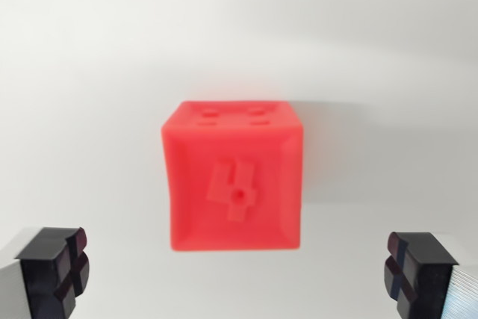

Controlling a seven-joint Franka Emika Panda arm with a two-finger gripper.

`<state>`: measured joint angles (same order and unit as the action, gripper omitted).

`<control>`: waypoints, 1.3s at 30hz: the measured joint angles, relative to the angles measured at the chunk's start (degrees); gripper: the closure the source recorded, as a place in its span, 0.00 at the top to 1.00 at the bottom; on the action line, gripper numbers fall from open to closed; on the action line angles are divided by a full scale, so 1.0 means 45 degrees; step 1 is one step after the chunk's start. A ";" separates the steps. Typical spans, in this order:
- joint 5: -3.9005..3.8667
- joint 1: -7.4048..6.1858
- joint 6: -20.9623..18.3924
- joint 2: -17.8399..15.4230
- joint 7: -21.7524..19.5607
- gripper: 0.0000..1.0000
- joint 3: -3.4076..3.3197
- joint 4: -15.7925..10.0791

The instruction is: Destack cube

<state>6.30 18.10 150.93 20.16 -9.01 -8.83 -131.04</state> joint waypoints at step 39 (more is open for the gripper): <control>-0.1250 -0.0143 -0.4751 -0.4032 -0.0879 1.00 -0.0267 0.0815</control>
<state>0.67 17.46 129.55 2.01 -12.97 -10.03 -127.37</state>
